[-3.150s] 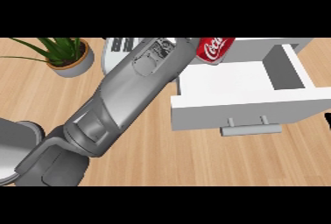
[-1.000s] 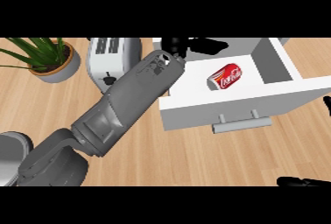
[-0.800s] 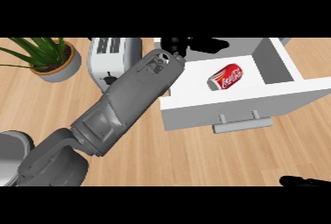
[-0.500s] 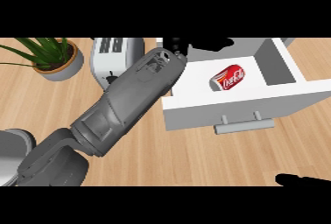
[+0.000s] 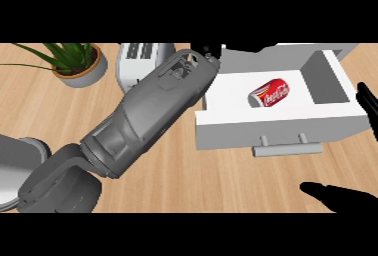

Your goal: Pick up the can, place it into the drawer and close the drawer

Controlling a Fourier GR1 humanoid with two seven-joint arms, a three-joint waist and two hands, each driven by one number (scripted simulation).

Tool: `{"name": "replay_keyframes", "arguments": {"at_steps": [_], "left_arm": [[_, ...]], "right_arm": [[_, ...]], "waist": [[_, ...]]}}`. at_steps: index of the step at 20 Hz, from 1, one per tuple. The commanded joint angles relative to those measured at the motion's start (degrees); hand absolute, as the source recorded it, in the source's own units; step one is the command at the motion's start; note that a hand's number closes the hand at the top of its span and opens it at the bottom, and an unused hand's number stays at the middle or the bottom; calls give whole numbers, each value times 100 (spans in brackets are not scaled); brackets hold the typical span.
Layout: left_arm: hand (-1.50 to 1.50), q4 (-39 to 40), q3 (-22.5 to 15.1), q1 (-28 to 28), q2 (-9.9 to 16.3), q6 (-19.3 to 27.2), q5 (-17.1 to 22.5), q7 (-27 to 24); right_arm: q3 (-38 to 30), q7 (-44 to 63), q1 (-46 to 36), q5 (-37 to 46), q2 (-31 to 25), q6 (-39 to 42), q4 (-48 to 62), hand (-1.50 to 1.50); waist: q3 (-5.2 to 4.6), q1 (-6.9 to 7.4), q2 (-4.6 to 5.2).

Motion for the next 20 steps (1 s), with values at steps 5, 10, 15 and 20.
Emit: {"name": "replay_keyframes", "arguments": {"at_steps": [5, 10, 15, 20], "left_arm": [[-150, -400, -8, 90, 0, 16, 19, 113], [-150, -498, -10, -41, 73, 194, -187, 603], [-150, -895, -35, 332, 520, 214, -489, 791], [-150, -1767, -90, 562, 1120, 36, -602, 1411]], "right_arm": [[991, -219, -322, 2075, -74, -594, 1113, -150], [1225, 176, -814, 3046, 66, -938, 2120, -150], [952, -455, -979, 2989, 402, -1977, 3330, -150], [800, -526, -1455, 3161, 649, -2538, 4431, -150]], "waist": [[-1, 337, -70], [-5, 510, -122], [1, 453, -115], [1, 533, -128]]}}
